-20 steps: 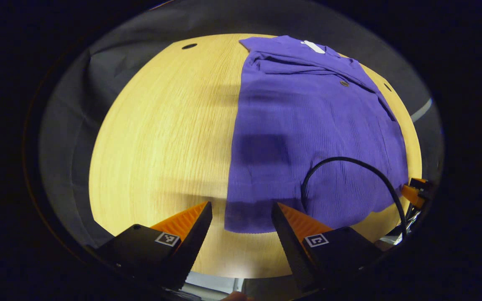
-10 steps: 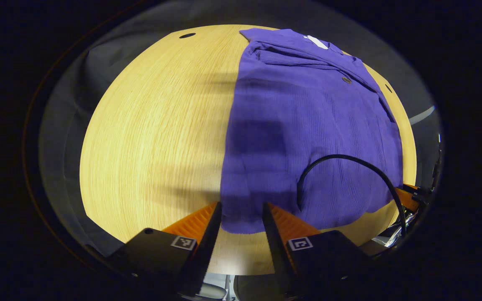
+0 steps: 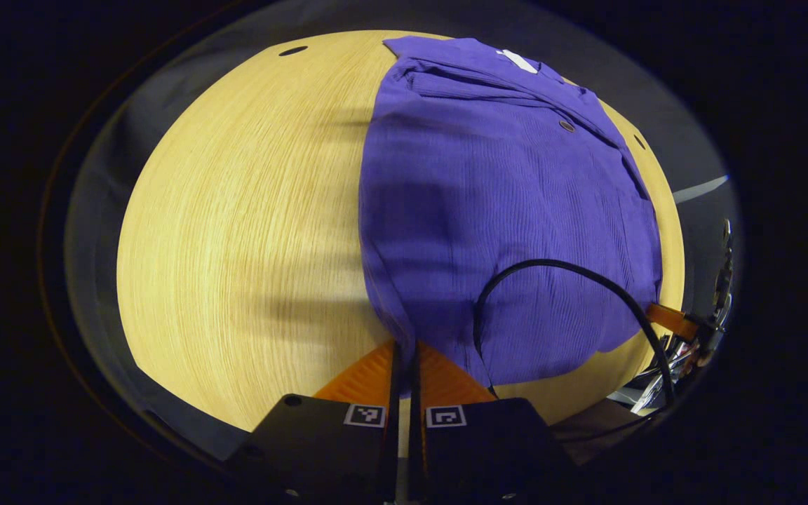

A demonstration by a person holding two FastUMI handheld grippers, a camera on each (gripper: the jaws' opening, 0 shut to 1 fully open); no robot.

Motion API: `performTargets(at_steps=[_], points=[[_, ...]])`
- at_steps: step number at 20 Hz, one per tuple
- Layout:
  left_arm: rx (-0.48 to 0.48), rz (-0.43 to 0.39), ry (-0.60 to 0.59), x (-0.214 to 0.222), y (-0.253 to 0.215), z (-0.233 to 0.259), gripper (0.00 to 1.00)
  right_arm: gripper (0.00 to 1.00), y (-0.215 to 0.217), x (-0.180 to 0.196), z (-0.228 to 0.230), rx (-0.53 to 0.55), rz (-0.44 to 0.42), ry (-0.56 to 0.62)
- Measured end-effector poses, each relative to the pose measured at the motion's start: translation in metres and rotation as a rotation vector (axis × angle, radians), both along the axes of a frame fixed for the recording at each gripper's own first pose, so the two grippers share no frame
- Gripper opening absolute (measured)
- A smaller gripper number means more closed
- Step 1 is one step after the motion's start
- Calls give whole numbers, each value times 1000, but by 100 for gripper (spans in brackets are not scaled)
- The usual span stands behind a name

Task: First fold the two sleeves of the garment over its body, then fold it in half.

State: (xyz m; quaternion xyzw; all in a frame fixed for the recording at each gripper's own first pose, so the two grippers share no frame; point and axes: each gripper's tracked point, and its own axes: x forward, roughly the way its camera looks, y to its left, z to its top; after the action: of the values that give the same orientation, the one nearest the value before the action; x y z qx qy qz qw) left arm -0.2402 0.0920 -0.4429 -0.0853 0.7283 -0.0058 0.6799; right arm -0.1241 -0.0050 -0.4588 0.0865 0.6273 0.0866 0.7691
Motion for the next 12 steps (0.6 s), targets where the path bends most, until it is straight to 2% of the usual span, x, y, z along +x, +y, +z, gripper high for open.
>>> performTargets(at_steps=[3, 7, 12], points=[[-22, 2, 4, 2, 0, 8, 3, 6, 4, 5, 10, 28, 0, -16], [-57, 21, -10, 12, 1, 25, 2, 6, 11, 20, 32, 83, -44, -49], [-78, 27, -78, 47, 4, 59, 2, 6, 24, 44, 71, 132, -25, -131]])
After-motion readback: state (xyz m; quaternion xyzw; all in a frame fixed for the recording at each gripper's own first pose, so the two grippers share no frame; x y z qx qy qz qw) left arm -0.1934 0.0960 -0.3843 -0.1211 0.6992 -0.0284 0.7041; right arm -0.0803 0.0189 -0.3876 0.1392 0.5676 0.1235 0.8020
